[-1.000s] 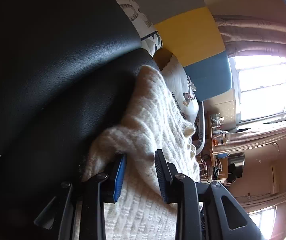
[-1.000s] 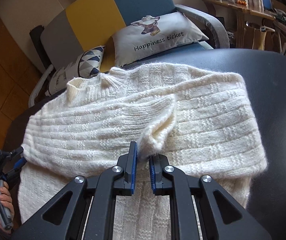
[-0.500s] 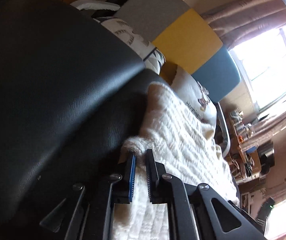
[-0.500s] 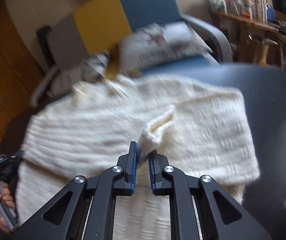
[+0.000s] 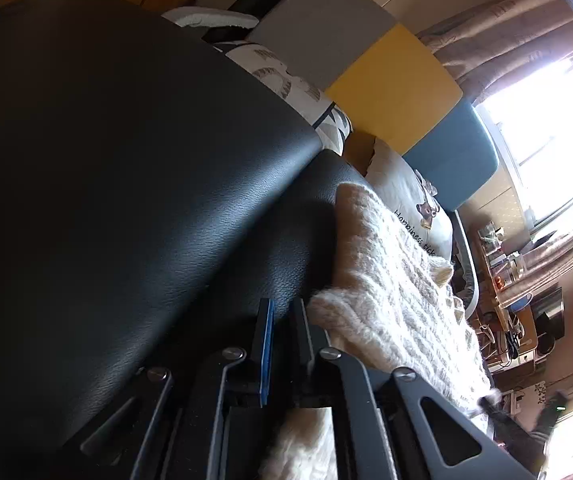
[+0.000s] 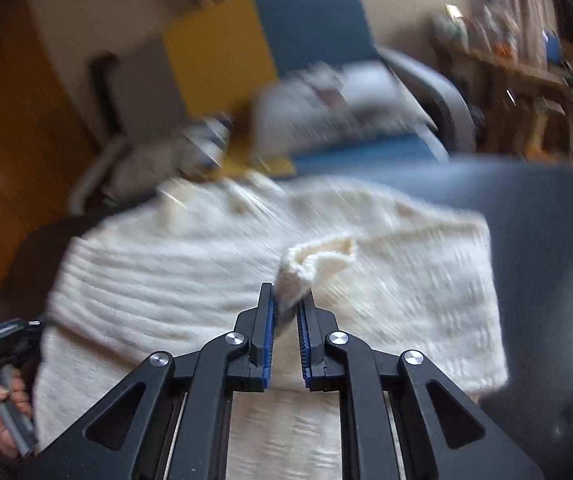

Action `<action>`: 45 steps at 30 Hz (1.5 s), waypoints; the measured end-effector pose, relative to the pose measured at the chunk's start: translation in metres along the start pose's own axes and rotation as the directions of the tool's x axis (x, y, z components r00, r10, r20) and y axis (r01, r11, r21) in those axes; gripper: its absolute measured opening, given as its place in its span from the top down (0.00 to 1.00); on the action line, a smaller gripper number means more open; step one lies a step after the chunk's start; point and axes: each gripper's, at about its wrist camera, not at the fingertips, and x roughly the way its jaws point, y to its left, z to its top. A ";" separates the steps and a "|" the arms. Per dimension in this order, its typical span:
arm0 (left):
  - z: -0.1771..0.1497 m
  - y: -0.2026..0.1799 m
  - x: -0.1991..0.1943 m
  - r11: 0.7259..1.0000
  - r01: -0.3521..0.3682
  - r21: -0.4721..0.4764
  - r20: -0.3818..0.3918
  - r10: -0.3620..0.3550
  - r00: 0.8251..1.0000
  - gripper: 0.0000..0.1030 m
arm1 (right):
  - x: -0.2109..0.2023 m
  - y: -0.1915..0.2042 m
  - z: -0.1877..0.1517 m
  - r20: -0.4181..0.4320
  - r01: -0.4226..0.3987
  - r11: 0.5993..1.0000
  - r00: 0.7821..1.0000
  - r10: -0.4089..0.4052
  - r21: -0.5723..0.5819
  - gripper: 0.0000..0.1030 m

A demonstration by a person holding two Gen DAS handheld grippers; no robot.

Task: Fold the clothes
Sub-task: 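Hold the cuff pressed on the body with the right tool, then open the right tool and release the cuff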

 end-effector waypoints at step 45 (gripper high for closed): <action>0.003 -0.136 0.056 0.814 -0.064 0.577 -0.012 0.086 0.996 0.88 | 0.032 -0.026 0.034 -0.079 -0.029 1.000 0.996 0.029 0.005 0.74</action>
